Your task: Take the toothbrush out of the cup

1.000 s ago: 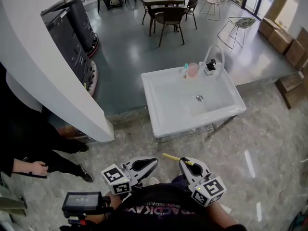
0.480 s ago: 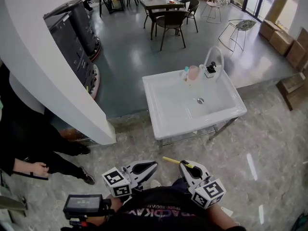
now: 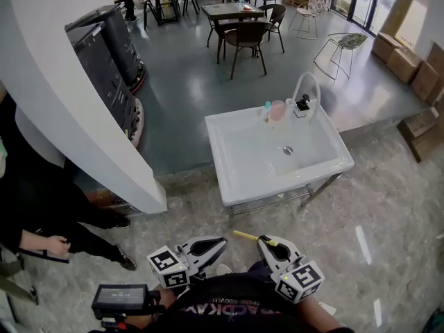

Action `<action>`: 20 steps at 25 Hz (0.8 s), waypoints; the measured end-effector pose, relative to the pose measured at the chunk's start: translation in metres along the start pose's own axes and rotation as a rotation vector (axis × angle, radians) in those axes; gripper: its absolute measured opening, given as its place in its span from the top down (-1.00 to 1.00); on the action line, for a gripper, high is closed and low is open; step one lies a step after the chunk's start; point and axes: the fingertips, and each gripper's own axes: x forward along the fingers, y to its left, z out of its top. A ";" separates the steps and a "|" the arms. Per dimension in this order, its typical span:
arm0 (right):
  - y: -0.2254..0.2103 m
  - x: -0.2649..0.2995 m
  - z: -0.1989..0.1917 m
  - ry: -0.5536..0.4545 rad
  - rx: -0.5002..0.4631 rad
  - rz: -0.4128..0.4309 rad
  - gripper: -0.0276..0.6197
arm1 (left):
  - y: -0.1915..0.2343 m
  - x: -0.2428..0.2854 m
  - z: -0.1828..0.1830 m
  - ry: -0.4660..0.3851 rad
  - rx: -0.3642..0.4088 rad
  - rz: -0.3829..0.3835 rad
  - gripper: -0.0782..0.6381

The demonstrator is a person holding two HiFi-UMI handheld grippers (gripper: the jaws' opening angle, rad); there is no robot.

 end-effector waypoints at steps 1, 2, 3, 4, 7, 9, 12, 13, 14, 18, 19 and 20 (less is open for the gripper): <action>0.000 0.000 0.001 -0.002 0.002 -0.004 0.83 | 0.000 -0.001 0.001 -0.001 0.003 0.001 0.76; 0.001 0.001 0.002 -0.004 0.003 -0.006 0.83 | 0.000 -0.002 0.002 -0.002 0.005 0.002 0.76; 0.002 0.001 0.002 -0.005 0.002 -0.005 0.83 | 0.000 -0.003 0.002 -0.003 0.007 0.003 0.76; 0.003 0.002 0.002 -0.005 0.002 -0.002 0.83 | 0.000 -0.004 0.003 -0.004 0.009 0.006 0.76; 0.004 0.003 0.000 -0.001 0.005 0.011 0.83 | 0.000 -0.007 0.003 -0.009 0.010 0.014 0.76; 0.004 0.004 -0.001 -0.001 0.005 0.014 0.83 | 0.001 -0.009 0.002 -0.013 0.008 0.019 0.76; 0.005 0.006 -0.002 0.004 0.003 0.015 0.83 | 0.002 -0.010 0.001 -0.015 0.004 0.022 0.76; 0.006 0.006 -0.002 0.007 0.003 0.012 0.83 | 0.002 -0.011 0.000 -0.015 0.002 0.023 0.76; 0.006 0.006 -0.002 0.009 0.002 0.010 0.83 | 0.003 -0.011 0.000 -0.017 -0.001 0.023 0.76; 0.008 0.007 -0.004 0.015 -0.002 0.015 0.83 | 0.004 -0.013 0.001 -0.022 -0.005 0.024 0.76; 0.008 0.008 -0.004 0.015 -0.002 0.016 0.83 | 0.004 -0.013 0.001 -0.022 -0.005 0.025 0.76; 0.008 0.008 -0.003 0.015 -0.002 0.015 0.83 | 0.005 -0.014 0.002 -0.022 -0.005 0.025 0.76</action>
